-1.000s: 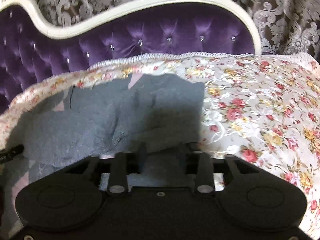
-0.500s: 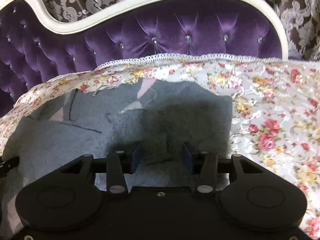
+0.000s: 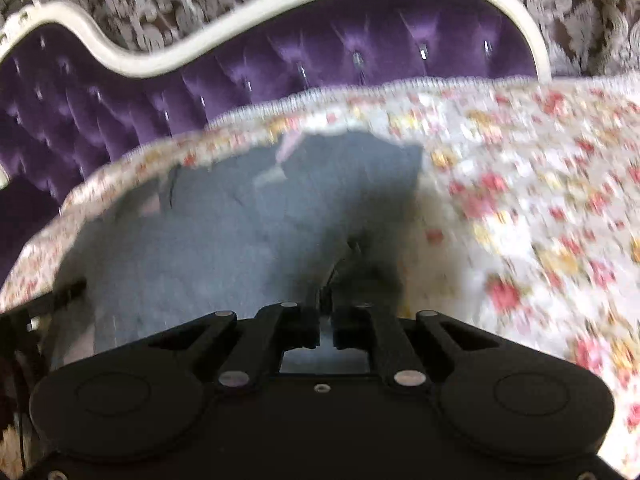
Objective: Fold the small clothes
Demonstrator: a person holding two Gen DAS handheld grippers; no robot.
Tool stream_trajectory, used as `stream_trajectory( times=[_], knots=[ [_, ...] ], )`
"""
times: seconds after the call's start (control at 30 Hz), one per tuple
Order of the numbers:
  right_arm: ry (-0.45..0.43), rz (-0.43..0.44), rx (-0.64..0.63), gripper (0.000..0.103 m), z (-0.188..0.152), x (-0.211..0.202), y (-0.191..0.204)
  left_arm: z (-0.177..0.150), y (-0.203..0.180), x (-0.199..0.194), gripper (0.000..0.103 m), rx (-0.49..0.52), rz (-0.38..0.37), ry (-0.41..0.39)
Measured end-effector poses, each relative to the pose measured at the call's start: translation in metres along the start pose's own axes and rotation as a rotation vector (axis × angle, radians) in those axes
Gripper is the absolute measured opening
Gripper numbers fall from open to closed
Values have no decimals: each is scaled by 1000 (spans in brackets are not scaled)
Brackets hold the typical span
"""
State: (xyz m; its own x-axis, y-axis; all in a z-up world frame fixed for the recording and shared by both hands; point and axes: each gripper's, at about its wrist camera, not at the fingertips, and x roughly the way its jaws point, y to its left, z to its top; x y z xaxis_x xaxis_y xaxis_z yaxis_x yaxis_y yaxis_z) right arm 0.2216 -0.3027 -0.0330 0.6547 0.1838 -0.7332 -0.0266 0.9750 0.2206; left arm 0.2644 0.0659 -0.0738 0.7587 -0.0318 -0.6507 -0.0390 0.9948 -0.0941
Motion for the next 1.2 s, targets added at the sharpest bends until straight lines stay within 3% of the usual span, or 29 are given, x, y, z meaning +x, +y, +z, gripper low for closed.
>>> stream_trajectory(
  times=[0.1,0.23,0.37,0.43,0.67,0.7,0.77,0.8,1.0,1.1,1.2],
  knots=[
    [-33,-17,-14,21,0,-6,-2,0,0,0,99,0,0,-1],
    [-114,-8,-27,42,10,-5,-1,0,0,0,99,0,0,0],
    [-160,-21,-93,42,17,7,3,0,0,0,99,0,1,-1],
    [-146,-39,-123,50,21,19,5,0,0,0,99,-1,0,-1],
    [-105,-29,-144,51,19,40,1,0,0,0,99,0,1,-1],
    [-108,-29,-152,46,18,39,2,0,0,0,99,0,1,-1],
    [-114,-15,-174,21,15,36,6,0,0,0,99,-1,1,-1],
    [-113,-9,-183,17,15,35,8,0,0,0,99,-1,-1,-1],
    [-174,33,-297,12,24,12,37,2,3,-3,99,-20,-9,0],
    [-231,-23,-321,12,35,-1,39,5,5,-6,99,-36,-1,2],
    [-185,-73,-266,12,39,13,19,5,4,-9,99,-30,9,-5]
  ],
)
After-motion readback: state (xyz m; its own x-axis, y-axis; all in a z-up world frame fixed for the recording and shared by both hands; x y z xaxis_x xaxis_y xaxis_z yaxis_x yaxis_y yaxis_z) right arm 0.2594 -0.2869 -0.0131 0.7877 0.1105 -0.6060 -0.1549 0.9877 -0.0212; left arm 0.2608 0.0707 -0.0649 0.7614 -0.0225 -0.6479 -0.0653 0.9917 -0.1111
